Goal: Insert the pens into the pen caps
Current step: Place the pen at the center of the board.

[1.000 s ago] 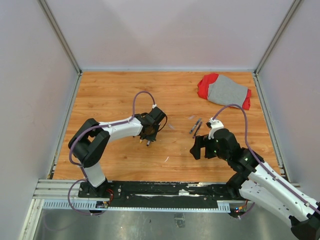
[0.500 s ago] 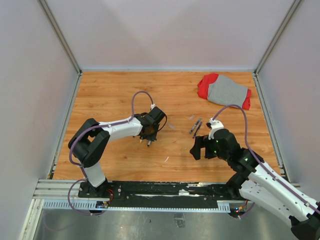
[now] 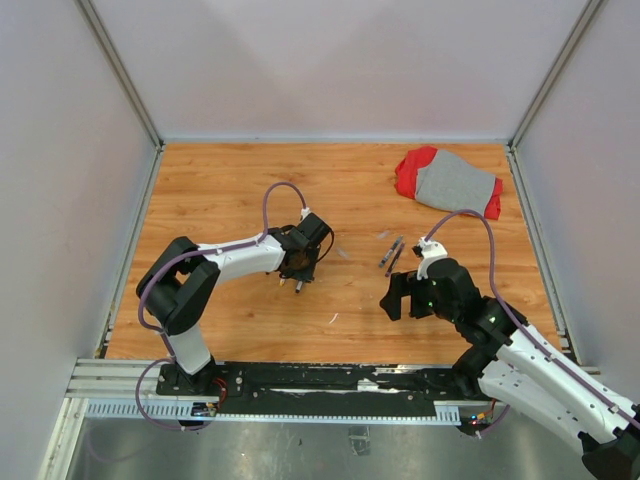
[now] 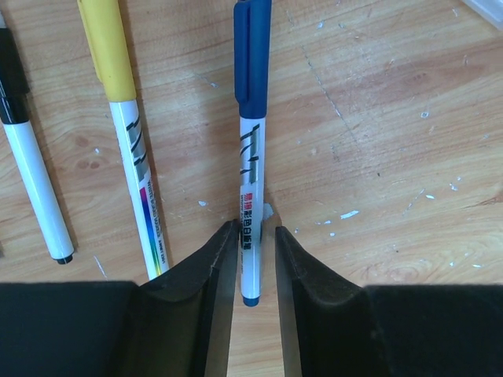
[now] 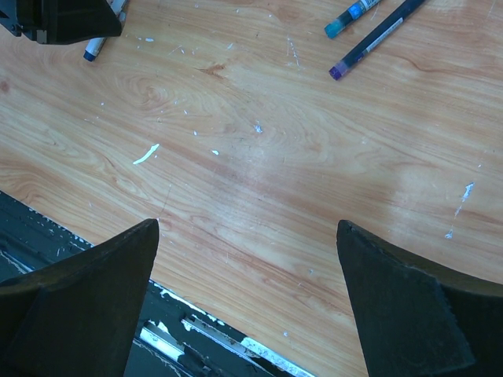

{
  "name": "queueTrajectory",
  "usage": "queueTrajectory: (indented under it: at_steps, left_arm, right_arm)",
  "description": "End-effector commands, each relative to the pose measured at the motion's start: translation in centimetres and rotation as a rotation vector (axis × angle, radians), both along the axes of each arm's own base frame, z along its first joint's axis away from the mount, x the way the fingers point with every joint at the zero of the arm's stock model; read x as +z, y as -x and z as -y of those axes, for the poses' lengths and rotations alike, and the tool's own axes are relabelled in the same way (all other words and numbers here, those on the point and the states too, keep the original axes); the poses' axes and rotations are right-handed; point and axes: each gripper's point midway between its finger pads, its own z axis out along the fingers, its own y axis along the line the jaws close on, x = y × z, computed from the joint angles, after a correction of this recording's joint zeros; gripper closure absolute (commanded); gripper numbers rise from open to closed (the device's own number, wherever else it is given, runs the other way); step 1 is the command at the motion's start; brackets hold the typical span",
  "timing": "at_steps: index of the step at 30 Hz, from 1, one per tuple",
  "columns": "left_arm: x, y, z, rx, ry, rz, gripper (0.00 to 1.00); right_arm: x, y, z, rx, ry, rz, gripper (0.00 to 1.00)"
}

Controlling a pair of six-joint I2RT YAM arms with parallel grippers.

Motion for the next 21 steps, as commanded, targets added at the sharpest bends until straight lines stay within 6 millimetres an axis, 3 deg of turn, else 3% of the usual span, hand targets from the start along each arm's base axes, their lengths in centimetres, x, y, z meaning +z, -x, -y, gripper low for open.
queueTrajectory:
  at_steps: [1, 6, 13, 16, 21]
  left_arm:
    - [0.3, 0.1, 0.4, -0.001, 0.037, -0.001, 0.68]
    - [3.3, -1.0, 1.0, -0.027, 0.097, 0.095, 0.64]
    - [9.6, -2.2, 1.1, -0.056, 0.181, 0.270, 0.64]
    - [12.8, -2.0, 0.8, -0.060, 0.239, 0.351, 0.70]
    - [17.7, -0.1, -0.3, -0.075, 0.366, 0.466, 0.70]
  right_arm:
    - [-0.1, -0.1, 0.1, -0.015, -0.008, 0.000, 0.05]
    - [0.2, -0.3, 0.1, -0.012, -0.007, 0.006, 0.04]
    - [1.2, -1.1, 0.5, -0.040, 0.023, 0.033, 0.05]
    - [1.7, -1.7, 0.5, -0.041, 0.051, 0.038, 0.13]
    - [1.5, -3.3, 0.6, -0.063, 0.078, 0.017, 0.21]
